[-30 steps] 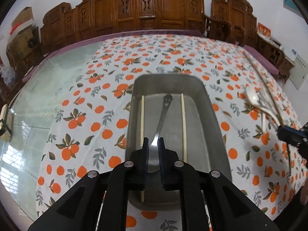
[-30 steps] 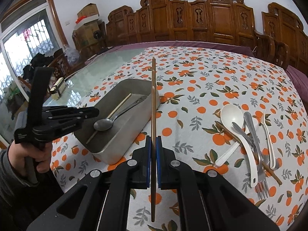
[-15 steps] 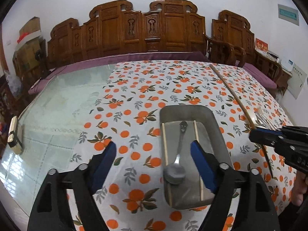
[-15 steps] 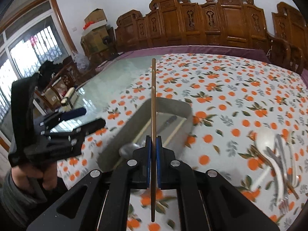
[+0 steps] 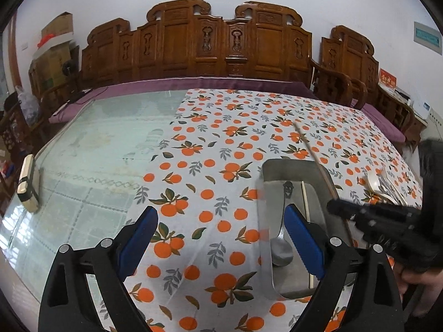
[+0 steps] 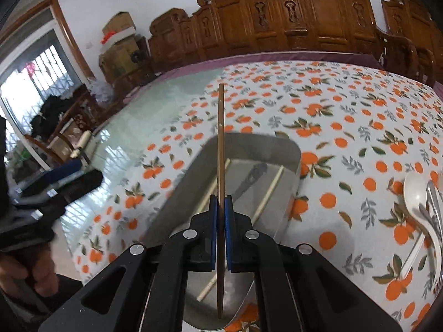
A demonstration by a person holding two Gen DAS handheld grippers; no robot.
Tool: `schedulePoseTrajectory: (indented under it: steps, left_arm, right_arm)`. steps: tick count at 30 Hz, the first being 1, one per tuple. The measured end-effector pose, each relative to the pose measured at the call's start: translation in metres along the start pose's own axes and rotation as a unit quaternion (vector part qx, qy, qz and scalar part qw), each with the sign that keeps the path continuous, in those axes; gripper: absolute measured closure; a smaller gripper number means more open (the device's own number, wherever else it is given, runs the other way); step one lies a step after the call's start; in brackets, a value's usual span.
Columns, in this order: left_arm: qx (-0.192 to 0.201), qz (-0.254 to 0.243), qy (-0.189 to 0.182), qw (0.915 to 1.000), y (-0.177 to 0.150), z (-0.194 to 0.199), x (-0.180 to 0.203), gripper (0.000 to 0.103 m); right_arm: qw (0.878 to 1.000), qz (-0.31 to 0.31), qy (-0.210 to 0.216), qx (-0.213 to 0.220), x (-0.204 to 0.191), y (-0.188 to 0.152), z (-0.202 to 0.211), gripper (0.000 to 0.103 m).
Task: Organize utensils
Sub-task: 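Lower the brown chopstick into the tray and open the right tool, then reach the right tool into the utensil pile and grasp a white plastic spoon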
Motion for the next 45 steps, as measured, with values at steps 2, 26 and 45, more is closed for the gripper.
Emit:
schedulePoseTrajectory:
  steps: [2,26,45]
  left_arm:
    - [0.003,-0.001,-0.002,1.0,0.0,0.001,0.001,0.014]
    - [0.025,-0.014,-0.027,0.9992,0.008,0.011,0.06,0.014]
    - [0.01,-0.074,-0.09,0.9932,-0.011,0.008,0.167,0.014]
  right_arm:
    - [1.0,0.002,-0.02,-0.01,0.004,-0.008,-0.006,0.097]
    - [0.995,0.085,-0.051,0.033,0.076,-0.003,0.102,0.093]
    - [0.99,0.03,-0.14,-0.009,0.233,-0.028,0.096,0.084]
Point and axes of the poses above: each gripper's, at about its wrist camera, not at the fingertips, and z roughly against the way its jaws point, x to its right, y to its top, the point moved 9 cm from there along -z, roughly the way its jaws point, and after that the axes turned 6 degrees about -z, right-handed, at the moved point
